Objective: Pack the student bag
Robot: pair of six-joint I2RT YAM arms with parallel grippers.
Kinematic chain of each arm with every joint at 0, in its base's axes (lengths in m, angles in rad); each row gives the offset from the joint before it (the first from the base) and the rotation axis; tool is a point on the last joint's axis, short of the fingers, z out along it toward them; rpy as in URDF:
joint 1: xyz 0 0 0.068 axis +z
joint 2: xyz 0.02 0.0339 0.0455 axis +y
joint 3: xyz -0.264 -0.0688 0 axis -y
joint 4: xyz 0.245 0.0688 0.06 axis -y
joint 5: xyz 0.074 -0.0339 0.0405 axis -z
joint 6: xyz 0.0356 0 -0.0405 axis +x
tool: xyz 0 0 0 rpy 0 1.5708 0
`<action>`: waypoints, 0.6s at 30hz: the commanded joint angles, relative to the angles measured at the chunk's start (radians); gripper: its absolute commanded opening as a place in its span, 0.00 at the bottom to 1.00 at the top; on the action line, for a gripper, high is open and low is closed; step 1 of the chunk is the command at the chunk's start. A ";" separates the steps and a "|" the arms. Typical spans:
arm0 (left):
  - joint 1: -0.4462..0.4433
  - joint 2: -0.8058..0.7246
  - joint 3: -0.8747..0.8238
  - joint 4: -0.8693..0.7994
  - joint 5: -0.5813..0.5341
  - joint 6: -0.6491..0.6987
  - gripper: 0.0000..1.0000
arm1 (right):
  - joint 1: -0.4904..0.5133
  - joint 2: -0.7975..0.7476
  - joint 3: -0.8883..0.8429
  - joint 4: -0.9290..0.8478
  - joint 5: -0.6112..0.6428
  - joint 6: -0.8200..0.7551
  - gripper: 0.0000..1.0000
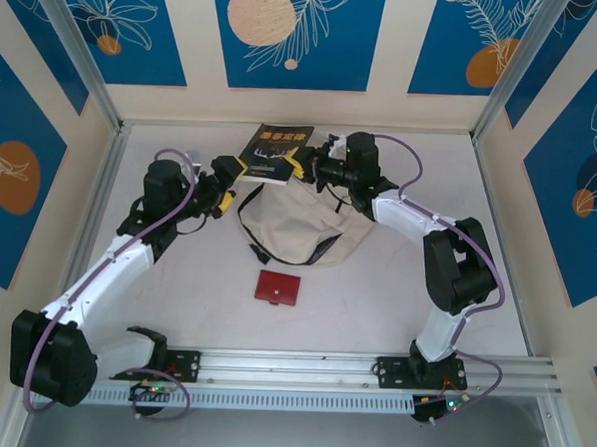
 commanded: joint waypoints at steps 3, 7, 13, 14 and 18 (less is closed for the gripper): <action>-0.088 0.027 -0.032 0.116 -0.245 -0.171 1.00 | 0.040 0.012 0.009 0.180 0.080 0.109 0.00; -0.127 0.094 -0.029 0.229 -0.276 -0.244 1.00 | 0.051 0.028 0.003 0.204 0.073 0.143 0.00; -0.176 0.114 -0.010 0.236 -0.404 -0.266 0.89 | 0.069 0.031 -0.008 0.188 0.077 0.150 0.00; -0.181 0.115 -0.016 0.236 -0.429 -0.279 0.85 | 0.070 0.029 -0.011 0.187 0.079 0.149 0.00; -0.210 0.101 -0.038 0.195 -0.516 -0.329 0.66 | 0.074 0.027 -0.019 0.177 0.085 0.143 0.00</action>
